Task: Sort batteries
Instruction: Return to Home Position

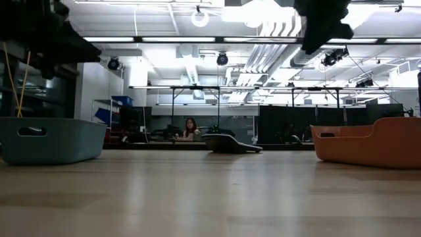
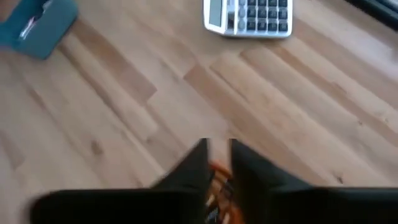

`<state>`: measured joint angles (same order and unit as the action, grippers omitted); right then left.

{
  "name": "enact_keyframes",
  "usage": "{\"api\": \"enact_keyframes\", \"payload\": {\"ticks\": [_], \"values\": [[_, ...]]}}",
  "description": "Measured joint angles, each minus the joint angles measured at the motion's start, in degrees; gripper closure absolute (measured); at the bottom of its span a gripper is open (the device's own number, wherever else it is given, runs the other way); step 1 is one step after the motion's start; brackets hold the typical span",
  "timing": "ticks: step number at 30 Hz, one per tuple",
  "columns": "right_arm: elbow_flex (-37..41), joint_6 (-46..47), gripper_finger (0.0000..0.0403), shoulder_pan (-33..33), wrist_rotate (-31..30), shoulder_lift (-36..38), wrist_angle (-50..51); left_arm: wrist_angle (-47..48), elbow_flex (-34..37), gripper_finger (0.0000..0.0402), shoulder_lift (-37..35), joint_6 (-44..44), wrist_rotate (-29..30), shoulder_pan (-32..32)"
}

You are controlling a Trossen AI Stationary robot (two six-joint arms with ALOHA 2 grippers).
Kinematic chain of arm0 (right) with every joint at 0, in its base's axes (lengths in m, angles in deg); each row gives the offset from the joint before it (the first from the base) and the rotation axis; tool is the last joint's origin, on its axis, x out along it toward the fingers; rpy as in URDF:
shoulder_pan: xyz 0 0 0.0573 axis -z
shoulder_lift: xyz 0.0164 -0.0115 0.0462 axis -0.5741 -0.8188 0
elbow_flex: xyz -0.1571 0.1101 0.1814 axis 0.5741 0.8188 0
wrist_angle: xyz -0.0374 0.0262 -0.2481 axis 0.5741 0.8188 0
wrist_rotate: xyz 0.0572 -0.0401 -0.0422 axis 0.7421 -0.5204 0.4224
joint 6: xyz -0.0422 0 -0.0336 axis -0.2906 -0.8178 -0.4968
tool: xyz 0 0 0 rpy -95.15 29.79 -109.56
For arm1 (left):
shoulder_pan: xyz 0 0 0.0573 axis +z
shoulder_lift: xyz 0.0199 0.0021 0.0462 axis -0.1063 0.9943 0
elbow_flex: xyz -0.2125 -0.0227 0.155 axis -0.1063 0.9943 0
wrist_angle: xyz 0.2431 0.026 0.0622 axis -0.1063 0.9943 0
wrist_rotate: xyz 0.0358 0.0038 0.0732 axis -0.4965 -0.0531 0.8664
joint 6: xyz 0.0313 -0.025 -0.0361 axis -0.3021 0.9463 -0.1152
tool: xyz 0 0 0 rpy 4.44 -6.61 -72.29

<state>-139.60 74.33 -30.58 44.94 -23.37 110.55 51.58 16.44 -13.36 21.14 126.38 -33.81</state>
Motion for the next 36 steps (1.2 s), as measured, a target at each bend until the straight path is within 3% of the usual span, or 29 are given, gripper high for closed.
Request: {"api": "enact_keyframes", "payload": {"ticks": [2, 3, 8, 11, 15, 19, 22, 25, 28, 36], "values": [[-0.97, 1.22, 0.0373, -1.53, 0.38, 1.0, 2.83, -7.2, 4.48, 0.0383, -6.03, -5.58, -1.23, 1.41], [-1.54, 2.1, 0.0386, -2.28, 0.45, 1.45, 4.23, -9.78, 6.58, 0.0391, -8.93, -7.7, -1.93, 2.03], [-2.14, 9.25, 0.04, -7.02, 0.4, 5.69, 8.27, -13.11, 15.03, 0.0397, -22.22, -11.13, -4.38, 3.88], [1.35, 15.54, 0.0401, -11.53, 0.73, 9.77, 7.1, -15.9, 16.04, 0.0398, -21.95, -13.24, -6.29, 4.51], [11.26, 24.53, 0.0402, -18.41, -0.05, 16.66, -0.72, -17.26, 15.86, 0.0401, -22.39, -14.01, -9.09, 4.88], [25.85, 26.85, 0.0402, -21.45, -2.5, 24.75, -20.02, -17.27, 15.87, 0.0397, -22.22, -12.57, -7.2, 4.88], [35.71, 20.26, 0.0402, -17.89, -4.75, 29.98, -36.37, -17.41, 15.89, 0.0397, -22.25, -14.28, -6.55, 4.88], [42.94, 10.17, 0.0402, -10.75, -2.31, 33.97, -48.61, -17.37, 15.89, 0.0397, -22.23, -15.07, -6.61, 4.88], [47.72, 0.86, 0.0402, -2.25, 5.54, 36.63, -54.35, -16.81, 15.89, 0.0396, -22.23, -15.11, -6.63, 4.88], [55.85, -17.02, 0.0403, 15.2, 30.26, 39.17, -55.22, -16.85, 15.89, 0.0396, -22.23, -15.15, -6.64, 4.86]]}}
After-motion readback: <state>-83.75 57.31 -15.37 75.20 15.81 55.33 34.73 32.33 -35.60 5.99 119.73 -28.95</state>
